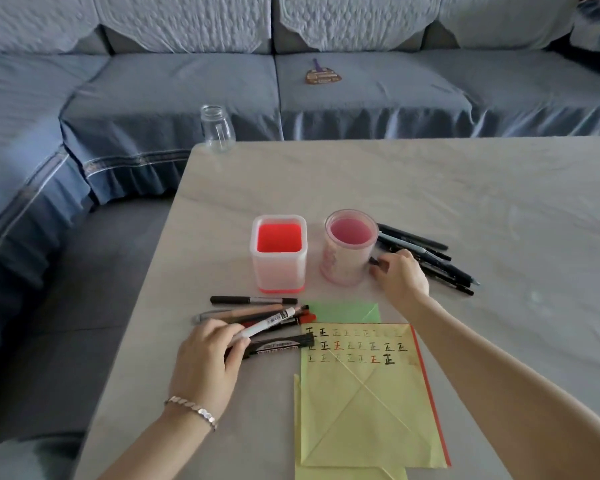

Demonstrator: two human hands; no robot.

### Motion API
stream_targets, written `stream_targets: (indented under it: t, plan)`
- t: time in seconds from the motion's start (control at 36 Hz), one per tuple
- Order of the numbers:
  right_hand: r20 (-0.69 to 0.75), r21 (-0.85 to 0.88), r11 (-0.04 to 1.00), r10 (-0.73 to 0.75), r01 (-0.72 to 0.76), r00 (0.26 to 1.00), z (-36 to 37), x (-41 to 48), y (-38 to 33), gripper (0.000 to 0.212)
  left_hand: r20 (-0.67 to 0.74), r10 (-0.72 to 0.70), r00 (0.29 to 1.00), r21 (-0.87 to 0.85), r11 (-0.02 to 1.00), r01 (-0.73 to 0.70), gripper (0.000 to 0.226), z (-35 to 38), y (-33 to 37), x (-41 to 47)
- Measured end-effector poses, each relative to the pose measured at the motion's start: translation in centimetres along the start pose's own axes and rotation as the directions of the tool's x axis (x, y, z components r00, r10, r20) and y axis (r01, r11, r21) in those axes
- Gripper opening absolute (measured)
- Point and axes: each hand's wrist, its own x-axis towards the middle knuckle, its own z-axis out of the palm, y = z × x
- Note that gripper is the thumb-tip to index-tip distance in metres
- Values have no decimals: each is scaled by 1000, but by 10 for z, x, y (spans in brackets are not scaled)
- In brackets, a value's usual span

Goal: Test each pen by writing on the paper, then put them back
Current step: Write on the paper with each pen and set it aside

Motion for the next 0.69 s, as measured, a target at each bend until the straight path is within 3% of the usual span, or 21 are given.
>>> stream_targets:
  t: [0.19,0.31,0.44,0.5,0.58,0.69]
  plan:
    - [-99,-1,998,60,-61,993,0,-6,5,24,-75,44,996,145,989,-32,23,15,-15,-8]
    - [-155,145,989,61,-38,986,-15,-31,20,17,-82,8,997,169,986,6,22,14,-14,-7]
    - [-315,463,885,116,46,942,-55,-84,32,10,-59,99,993,16,995,-99,29,13,16,5]
    - [-353,533,840,110,103,929,-71,-105,33,17,-16,156,988,-72,985,-156,32,15,37,12]
    - [-349,615,769,68,174,935,-93,-130,27,25,41,257,966,-207,948,-243,38,21,70,20]
    - [-307,753,627,68,198,949,-115,-152,13,15,161,356,921,-303,906,-297,51,27,109,22]
